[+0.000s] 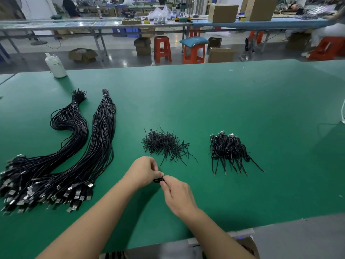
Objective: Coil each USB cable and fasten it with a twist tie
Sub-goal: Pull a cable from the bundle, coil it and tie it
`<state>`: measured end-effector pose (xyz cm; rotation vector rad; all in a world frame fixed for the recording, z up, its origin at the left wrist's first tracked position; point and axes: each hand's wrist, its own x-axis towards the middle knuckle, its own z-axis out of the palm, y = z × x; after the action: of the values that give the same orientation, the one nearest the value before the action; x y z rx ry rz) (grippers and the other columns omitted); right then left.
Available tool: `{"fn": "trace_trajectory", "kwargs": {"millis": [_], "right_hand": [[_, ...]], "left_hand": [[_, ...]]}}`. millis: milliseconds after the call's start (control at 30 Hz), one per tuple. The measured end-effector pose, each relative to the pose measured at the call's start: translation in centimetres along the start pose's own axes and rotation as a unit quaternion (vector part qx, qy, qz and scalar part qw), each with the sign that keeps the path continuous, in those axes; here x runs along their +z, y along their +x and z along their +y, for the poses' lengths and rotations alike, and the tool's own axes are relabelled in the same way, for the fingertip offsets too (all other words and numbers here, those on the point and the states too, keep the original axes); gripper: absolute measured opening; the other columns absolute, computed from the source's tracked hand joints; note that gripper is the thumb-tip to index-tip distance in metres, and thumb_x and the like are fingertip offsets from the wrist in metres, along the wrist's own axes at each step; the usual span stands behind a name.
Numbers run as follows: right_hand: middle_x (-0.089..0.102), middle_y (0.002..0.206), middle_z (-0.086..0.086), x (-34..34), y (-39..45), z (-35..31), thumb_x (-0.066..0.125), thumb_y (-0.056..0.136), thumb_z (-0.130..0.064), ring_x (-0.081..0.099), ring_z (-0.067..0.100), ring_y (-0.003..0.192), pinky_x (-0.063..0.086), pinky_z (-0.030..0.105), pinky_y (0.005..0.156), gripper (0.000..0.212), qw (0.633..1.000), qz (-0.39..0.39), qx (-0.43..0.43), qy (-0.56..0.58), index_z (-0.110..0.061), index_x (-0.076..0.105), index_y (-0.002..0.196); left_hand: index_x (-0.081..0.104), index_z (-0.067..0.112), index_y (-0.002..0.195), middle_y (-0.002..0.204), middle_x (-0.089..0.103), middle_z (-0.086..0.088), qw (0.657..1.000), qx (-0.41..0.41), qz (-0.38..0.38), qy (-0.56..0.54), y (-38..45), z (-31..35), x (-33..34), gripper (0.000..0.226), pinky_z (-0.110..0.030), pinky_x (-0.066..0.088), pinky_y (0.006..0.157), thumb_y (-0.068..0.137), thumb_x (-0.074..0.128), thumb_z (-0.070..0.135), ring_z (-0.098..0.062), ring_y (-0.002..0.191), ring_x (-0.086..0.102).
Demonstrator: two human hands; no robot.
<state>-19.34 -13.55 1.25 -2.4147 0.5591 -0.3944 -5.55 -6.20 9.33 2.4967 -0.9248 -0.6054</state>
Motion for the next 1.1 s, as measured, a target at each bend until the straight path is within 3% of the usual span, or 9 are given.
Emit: {"fn": "trace_trajectory", "kwargs": {"millis": [167,267,433,500,667,767,867,1000,1100], "right_hand": [[0.045,0.074,-0.005,0.0,-0.2,-0.3,0.037,0.104,-0.036,0.052,0.028,0.067,0.035,0.038,0.059,0.026,1.000,0.003,-0.006,-0.018,-0.022,0.040,0.083],[0.050,0.075,0.000,0.0,-0.2,-0.3,0.038,0.103,-0.031,0.052,0.027,0.066,0.038,0.039,0.060,0.024,1.000,0.005,0.001,-0.016,-0.019,0.042,0.083],[0.057,0.081,0.002,0.0,-0.1,-0.4,0.035,0.104,-0.031,0.056,0.027,0.070,0.042,0.039,0.064,0.024,1.000,0.006,0.001,-0.031,-0.018,0.050,0.091],[0.056,0.080,0.003,0.0,0.0,-0.6,0.035,0.104,-0.032,0.056,0.029,0.070,0.042,0.042,0.064,0.025,0.999,0.002,0.006,-0.031,-0.019,0.044,0.085],[0.051,0.075,-0.001,0.0,0.5,-0.5,0.035,0.103,-0.032,0.055,0.032,0.070,0.033,0.038,0.061,0.023,0.998,-0.026,0.021,-0.044,-0.024,0.036,0.082],[0.058,0.079,-0.001,-0.1,0.9,-0.4,0.035,0.101,-0.035,0.057,0.033,0.076,0.042,0.041,0.065,0.021,0.997,-0.062,0.037,-0.037,-0.027,0.037,0.082],[0.066,0.091,-0.003,-1.0,1.4,-0.3,0.041,0.097,-0.039,0.059,0.027,0.086,0.046,0.038,0.073,0.014,0.988,-0.119,0.086,0.046,-0.030,0.049,0.088],[0.055,0.064,0.002,-2.7,1.9,0.2,0.040,0.086,-0.036,0.054,0.020,0.059,0.048,0.031,0.065,0.026,0.937,-0.160,0.168,0.262,-0.019,0.058,0.077],[0.051,0.059,0.010,-3.2,1.9,0.6,0.036,0.102,-0.029,0.055,0.025,0.054,0.049,0.031,0.064,0.039,0.906,-0.166,0.186,0.340,-0.008,0.059,0.079]], "left_hand": [[0.064,0.014,0.067,0.058,0.057,0.000,0.997,0.021,0.043,0.067,-0.7,0.7,0.5,0.036,-0.026,0.035,0.051,0.092,0.063,0.041,-0.019,0.058,0.053],[0.062,0.021,0.063,0.052,0.053,0.007,0.998,0.028,0.019,0.058,-1.1,1.0,0.7,0.039,-0.024,0.032,0.048,0.092,0.059,0.046,-0.012,0.053,0.050],[0.070,0.029,0.083,0.088,0.061,0.008,0.987,0.082,0.034,0.136,-1.6,1.1,0.6,0.010,-0.028,0.046,0.076,0.088,0.065,0.036,-0.018,0.091,0.060],[0.070,0.029,0.097,0.103,0.058,0.005,0.962,0.122,0.072,0.234,-1.8,1.1,0.9,0.014,-0.032,0.041,0.085,0.092,0.058,0.034,-0.019,0.104,0.053],[0.066,0.020,0.102,0.106,0.056,0.001,0.951,0.127,0.082,0.270,-2.0,1.0,2.2,0.020,-0.029,0.040,0.076,0.093,0.048,0.017,-0.020,0.105,0.048],[0.062,0.017,0.101,0.104,0.052,0.001,0.960,0.121,0.074,0.240,-2.0,0.6,2.6,0.018,-0.030,0.046,0.075,0.093,0.046,0.015,-0.019,0.105,0.048],[0.062,0.018,0.102,0.104,0.052,0.002,0.957,0.147,0.088,0.232,-1.8,0.2,2.6,0.017,-0.032,0.050,0.078,0.095,0.047,0.020,-0.018,0.104,0.049],[0.061,0.017,0.098,0.102,0.052,0.001,0.939,0.227,0.126,0.224,-1.8,-0.2,3.0,0.014,-0.032,0.049,0.072,0.094,0.056,0.029,-0.018,0.099,0.049],[0.062,0.014,0.078,0.085,0.055,-0.001,0.915,0.304,0.162,0.210,-1.9,-0.4,3.3,0.018,-0.029,0.052,0.067,0.076,0.079,0.022,-0.019,0.081,0.056]]}}
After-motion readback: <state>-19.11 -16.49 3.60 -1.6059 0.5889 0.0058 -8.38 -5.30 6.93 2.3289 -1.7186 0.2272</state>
